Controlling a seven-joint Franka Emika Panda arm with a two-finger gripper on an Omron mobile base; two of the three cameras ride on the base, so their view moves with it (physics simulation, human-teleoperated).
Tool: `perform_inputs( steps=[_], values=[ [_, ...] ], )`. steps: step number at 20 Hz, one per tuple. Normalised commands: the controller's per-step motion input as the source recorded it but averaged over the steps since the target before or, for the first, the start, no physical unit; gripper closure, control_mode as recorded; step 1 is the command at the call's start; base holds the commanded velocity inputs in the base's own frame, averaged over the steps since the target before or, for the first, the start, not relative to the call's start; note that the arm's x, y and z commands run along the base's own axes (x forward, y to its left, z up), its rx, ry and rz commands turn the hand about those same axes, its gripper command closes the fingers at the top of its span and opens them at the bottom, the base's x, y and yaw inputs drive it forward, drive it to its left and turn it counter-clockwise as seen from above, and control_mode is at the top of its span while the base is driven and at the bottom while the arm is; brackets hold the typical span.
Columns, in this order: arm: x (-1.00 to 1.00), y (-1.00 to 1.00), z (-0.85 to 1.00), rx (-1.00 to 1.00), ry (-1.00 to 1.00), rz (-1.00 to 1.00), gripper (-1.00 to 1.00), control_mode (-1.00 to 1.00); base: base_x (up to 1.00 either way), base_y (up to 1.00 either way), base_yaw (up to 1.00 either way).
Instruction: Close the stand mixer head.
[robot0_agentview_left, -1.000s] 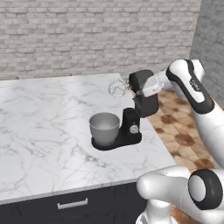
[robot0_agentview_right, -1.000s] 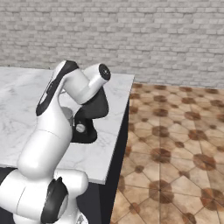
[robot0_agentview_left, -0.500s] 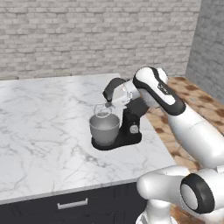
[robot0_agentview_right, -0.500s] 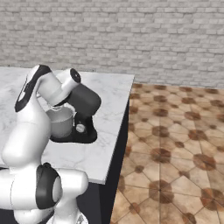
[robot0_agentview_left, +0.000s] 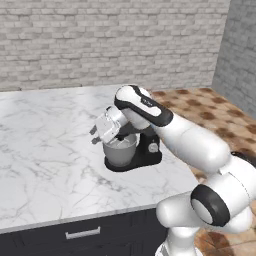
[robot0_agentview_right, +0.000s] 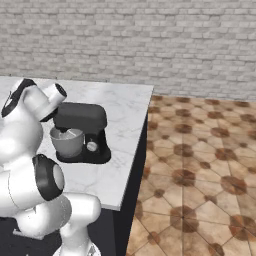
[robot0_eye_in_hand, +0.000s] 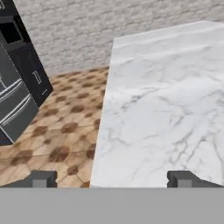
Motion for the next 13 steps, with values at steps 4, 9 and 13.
perform_inputs(
  steps=[4, 9, 13],
  values=[
    [-0.09, 0.89, 1.00, -0.32, 0.00, 0.42, -1.00, -1.00, 0.00, 0.00, 0.00],
    [0.00, 0.25, 0.97, -0.48, 0.01, 0.24, -1.00, -1.00, 0.00, 0.00, 0.00],
    [-0.16, 0.00, 0.20, -0.51, 0.05, -0.03, -1.00, -1.00, 0.00, 0.00, 0.00]
  ],
)
